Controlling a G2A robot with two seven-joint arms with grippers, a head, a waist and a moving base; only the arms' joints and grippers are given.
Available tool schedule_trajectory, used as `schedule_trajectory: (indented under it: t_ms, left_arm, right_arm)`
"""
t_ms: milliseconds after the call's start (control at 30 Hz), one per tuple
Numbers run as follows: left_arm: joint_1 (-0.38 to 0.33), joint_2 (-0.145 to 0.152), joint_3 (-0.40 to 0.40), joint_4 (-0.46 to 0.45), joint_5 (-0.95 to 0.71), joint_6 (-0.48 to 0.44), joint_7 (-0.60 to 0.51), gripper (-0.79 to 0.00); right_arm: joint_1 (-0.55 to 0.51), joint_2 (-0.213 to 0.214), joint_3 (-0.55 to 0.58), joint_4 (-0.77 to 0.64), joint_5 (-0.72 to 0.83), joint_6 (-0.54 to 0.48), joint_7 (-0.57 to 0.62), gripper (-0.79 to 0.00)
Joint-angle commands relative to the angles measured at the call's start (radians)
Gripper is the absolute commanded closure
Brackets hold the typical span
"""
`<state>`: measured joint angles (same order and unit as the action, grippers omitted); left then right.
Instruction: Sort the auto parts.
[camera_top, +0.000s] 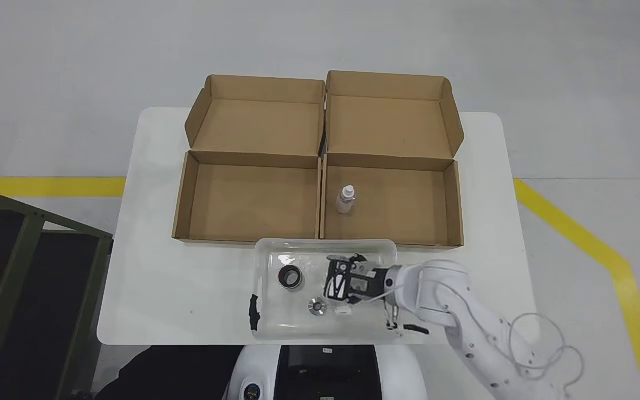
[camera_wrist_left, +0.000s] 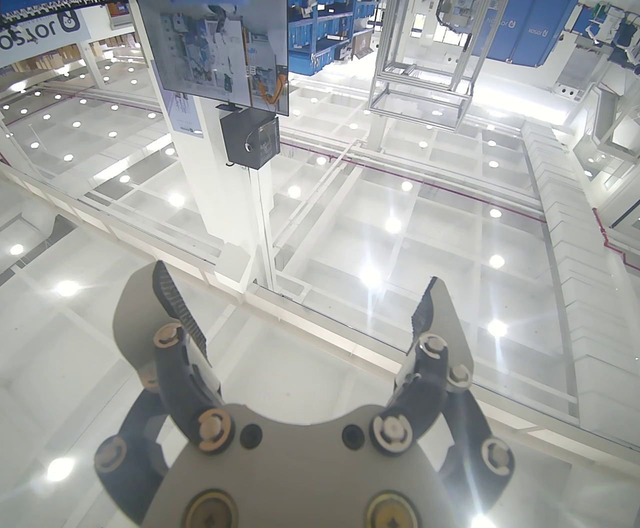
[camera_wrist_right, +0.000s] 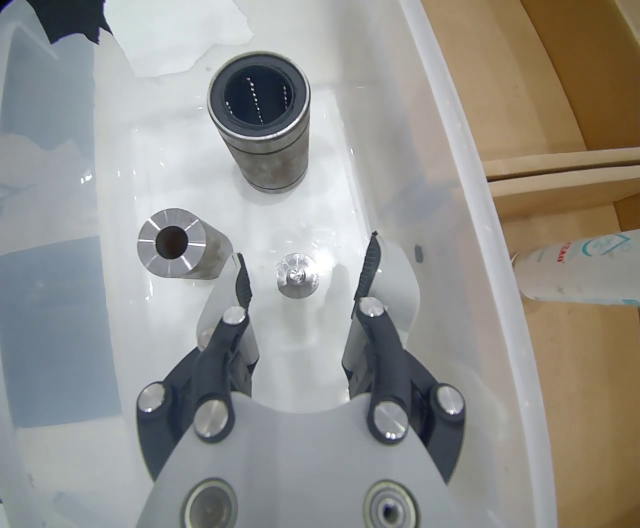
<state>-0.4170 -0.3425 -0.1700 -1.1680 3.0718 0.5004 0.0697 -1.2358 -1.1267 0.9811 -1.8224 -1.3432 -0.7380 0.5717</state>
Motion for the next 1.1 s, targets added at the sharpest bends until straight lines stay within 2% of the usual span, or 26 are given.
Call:
schedule_trajectory:
  t_ms: [0,333,400,433,500,533,800,1067]
  left_arm:
    - [0.0,0.0,0.0,0.0,0.0,0.0,0.0,-0.785]
    - [0.0,0.0,0.0,0.0,0.0,0.0,0.0,-0.785]
    - [0.0,0.0,0.0,0.0,0.0,0.0,0.0,-0.785]
    - [0.0,0.0,0.0,0.0,0.0,0.0,0.0,-0.785]
    - [0.0,0.0,0.0,0.0,0.0,0.0,0.0,-0.785]
    - [0.0,0.0,0.0,0.0,0.0,0.0,0.0,-0.785]
    - [0.0,0.0,0.0,0.0,0.0,0.0,0.0,-0.785]
    - [0.0,0.0,0.0,0.0,0.0,0.0,0.0,-0.785]
  right_arm:
    - [0.008,-0.001,-0.006,0.011,0.003,0.002,0.002,-0.357]
    - [0.031,-0.004,-0.03,0.045,0.01,0.002,0.008,-0.329]
    - [0.032,-0.004,-0.031,0.047,0.011,0.002,0.008,-0.268]
    - [0.032,-0.004,-0.031,0.048,0.012,0.002,0.008,-0.2]
    - [0.032,-0.003,-0.032,0.048,0.011,0.0,0.008,-0.015]
    - [0.031,-0.002,-0.031,0.047,0.011,-0.001,0.007,0.0]
    - [0.009,0.006,-0.015,-0.008,-0.004,-0.003,-0.006,0.0]
    - [-0.057,0.025,0.054,-0.134,0.007,-0.017,-0.085,0.0]
